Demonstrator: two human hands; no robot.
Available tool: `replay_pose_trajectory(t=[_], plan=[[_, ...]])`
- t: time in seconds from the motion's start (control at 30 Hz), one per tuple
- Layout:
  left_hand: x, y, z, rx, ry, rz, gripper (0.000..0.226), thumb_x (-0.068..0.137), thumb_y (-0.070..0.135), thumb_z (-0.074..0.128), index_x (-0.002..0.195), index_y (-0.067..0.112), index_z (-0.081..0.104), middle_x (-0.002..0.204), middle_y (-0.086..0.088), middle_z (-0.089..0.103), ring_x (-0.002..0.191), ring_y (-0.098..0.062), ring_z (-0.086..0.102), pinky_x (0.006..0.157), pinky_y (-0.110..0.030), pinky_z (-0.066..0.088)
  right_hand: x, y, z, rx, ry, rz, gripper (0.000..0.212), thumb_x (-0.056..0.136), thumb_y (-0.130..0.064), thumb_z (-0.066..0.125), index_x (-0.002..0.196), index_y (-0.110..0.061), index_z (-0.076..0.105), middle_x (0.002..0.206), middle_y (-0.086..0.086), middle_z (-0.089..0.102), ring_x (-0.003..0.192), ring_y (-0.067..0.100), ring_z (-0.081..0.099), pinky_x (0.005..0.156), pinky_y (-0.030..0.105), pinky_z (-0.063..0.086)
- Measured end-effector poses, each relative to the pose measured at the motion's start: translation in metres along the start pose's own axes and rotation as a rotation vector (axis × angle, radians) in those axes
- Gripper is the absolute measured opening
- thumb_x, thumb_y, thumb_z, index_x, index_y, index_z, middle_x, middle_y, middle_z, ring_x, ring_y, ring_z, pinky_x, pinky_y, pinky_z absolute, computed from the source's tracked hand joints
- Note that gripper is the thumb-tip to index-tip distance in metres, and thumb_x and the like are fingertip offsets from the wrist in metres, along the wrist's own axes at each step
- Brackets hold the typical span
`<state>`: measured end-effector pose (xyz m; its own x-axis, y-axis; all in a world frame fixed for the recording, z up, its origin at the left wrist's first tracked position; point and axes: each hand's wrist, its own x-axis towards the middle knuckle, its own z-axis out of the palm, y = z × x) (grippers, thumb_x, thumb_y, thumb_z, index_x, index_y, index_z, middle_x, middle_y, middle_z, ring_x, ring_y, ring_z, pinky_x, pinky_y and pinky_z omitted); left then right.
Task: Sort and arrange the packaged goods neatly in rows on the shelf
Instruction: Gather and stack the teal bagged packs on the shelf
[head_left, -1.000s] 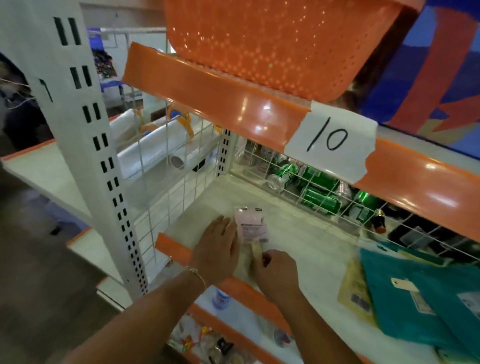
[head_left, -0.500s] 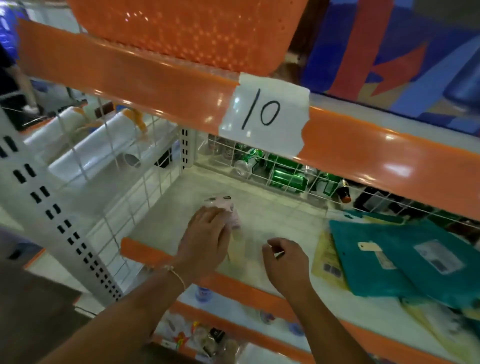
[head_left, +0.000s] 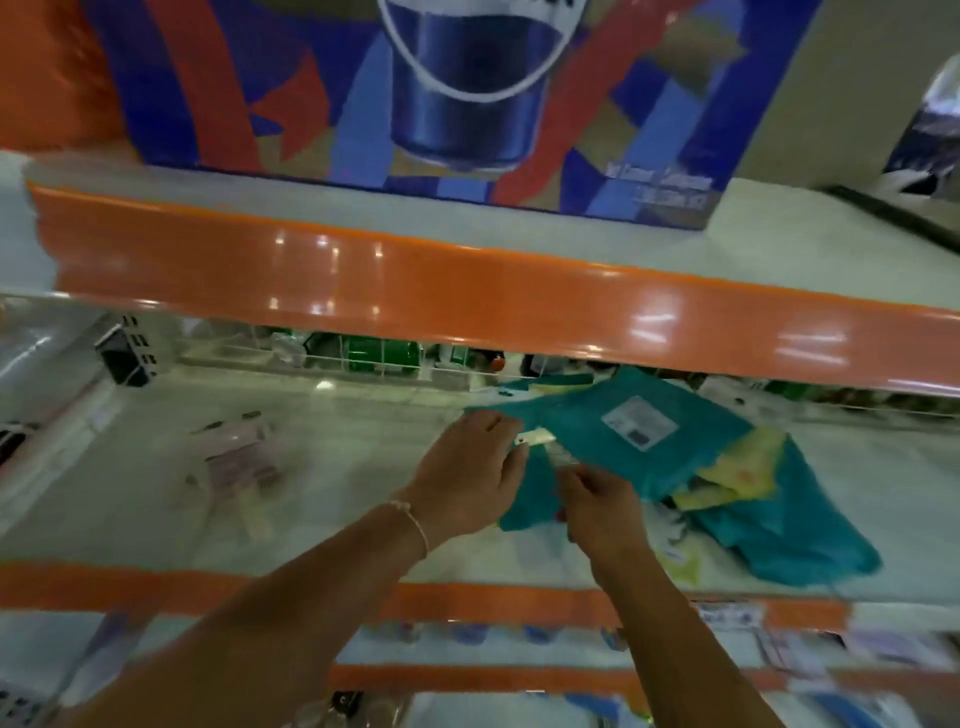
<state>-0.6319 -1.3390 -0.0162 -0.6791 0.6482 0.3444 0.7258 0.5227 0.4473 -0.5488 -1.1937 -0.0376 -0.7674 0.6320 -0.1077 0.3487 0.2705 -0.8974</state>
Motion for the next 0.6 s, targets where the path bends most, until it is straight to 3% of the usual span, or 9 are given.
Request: replay_pose_trajectory(t=[0.13, 0.23, 0.37, 0.47, 0.6], plan=[[0.021, 0.041, 0.028, -0.036, -0.02, 0.003, 0.036, 0.1, 0.03, 0.043, 0.127, 0.009, 0.055, 0.12, -0.006, 0.056, 0.111, -0.021, 0.05, 0.094, -0.033, 0.043, 0.007, 0.012, -0.043, 0.219, -0.178, 0.386, 0.045, 0.095, -0.045, 0.053, 0.078, -0.004, 0.063, 0.067, 0.01, 0.062, 0.047, 0.018, 0.052, 0.044, 0.023, 0.029], [0.031, 0.064, 0.046, -0.043, -0.032, -0.031, 0.04, 0.101, 0.032, 0.04, 0.132, 0.01, 0.051, 0.125, -0.004, 0.053, 0.116, -0.018, 0.047, 0.098, -0.03, 0.041, 0.016, 0.024, -0.065, 0.35, -0.259, 0.49, 0.057, 0.09, -0.057, 0.054, 0.09, -0.001, 0.066, 0.071, 0.011, 0.065, 0.047, 0.017, 0.054, 0.044, 0.021, 0.029], [0.039, 0.082, 0.069, -0.059, -0.038, -0.117, 0.041, 0.101, 0.035, 0.04, 0.134, 0.014, 0.049, 0.129, -0.002, 0.051, 0.117, -0.016, 0.048, 0.095, -0.028, 0.041, 0.03, 0.032, -0.083, 0.606, -0.167, 0.515, 0.037, 0.095, -0.04, 0.055, 0.096, -0.004, 0.062, 0.073, 0.013, 0.063, 0.05, 0.019, 0.052, 0.046, 0.023, 0.031], [0.038, 0.089, 0.079, -0.172, -0.038, -0.23, 0.045, 0.101, 0.039, 0.038, 0.14, 0.018, 0.042, 0.134, -0.001, 0.047, 0.119, -0.016, 0.048, 0.097, -0.03, 0.043, 0.038, 0.034, -0.086, 0.628, -0.093, 0.468, 0.019, 0.098, -0.022, 0.052, 0.088, -0.007, 0.058, 0.074, 0.015, 0.06, 0.047, 0.018, 0.048, 0.042, 0.022, 0.036], [0.04, 0.088, 0.078, -0.401, 0.093, -0.503, 0.053, 0.1, 0.039, 0.041, 0.148, 0.018, 0.028, 0.136, -0.002, 0.042, 0.116, -0.016, 0.048, 0.092, -0.029, 0.04, 0.037, 0.024, -0.093, 0.645, -0.031, 0.322, 0.019, 0.096, -0.014, 0.055, 0.082, -0.004, 0.063, 0.077, 0.014, 0.066, 0.059, 0.019, 0.063, 0.05, 0.028, 0.047]])
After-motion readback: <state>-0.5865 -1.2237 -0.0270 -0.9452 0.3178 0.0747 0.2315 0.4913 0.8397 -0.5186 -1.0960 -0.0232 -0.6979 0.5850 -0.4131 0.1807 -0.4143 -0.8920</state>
